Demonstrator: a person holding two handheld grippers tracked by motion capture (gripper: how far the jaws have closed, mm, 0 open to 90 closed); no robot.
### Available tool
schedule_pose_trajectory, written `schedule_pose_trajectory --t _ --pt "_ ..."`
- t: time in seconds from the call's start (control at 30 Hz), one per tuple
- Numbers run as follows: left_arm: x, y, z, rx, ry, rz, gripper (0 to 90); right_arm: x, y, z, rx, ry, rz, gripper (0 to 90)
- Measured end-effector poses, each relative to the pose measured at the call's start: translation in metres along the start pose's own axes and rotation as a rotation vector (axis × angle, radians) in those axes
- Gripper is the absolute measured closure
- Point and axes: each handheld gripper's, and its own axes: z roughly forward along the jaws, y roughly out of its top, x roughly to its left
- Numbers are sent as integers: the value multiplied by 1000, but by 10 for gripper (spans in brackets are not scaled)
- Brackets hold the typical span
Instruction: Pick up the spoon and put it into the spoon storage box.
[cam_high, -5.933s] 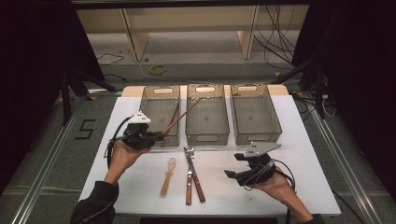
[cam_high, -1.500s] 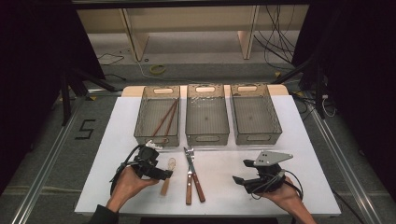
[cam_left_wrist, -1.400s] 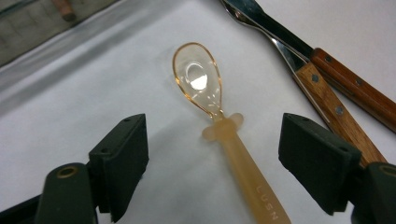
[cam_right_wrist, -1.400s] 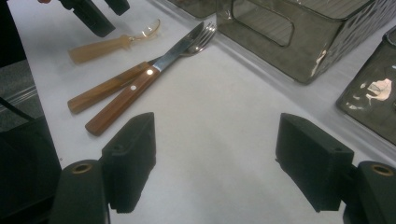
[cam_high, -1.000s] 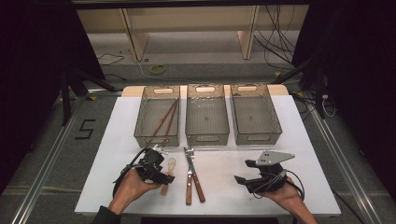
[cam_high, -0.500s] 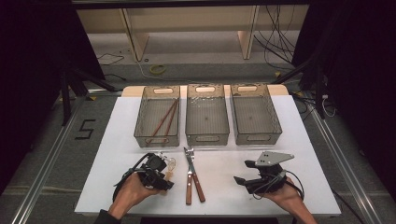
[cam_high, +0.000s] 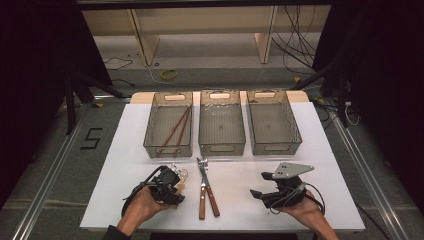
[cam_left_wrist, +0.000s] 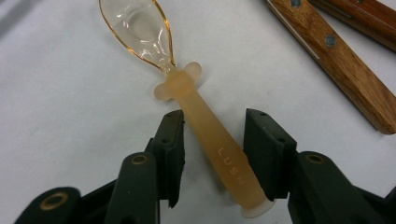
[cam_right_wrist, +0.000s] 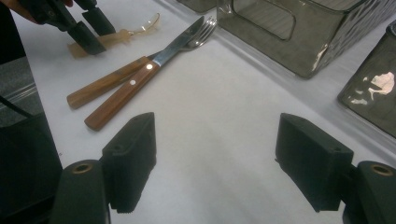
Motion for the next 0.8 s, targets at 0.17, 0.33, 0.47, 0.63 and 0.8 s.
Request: schedule_pose_trajectory --t 0.17,0.33,0.47,0.63,0.8 --pt "-1 0 0 2 14 16 622 5 2 0 2 -3 -14 302" --pt "2 0 0 0 12 18 695 6 2 0 8 -8 -20 303" --pt "6 -1 -1 -11 -3 10 748 5 2 0 8 -7 -18 303" --pt "5 -1 -2 -27 -2 20 756 5 2 0 8 -6 -19 303" --pt "8 -1 -10 -68 -12 22 757 5 2 -1 3 -7 -17 303"
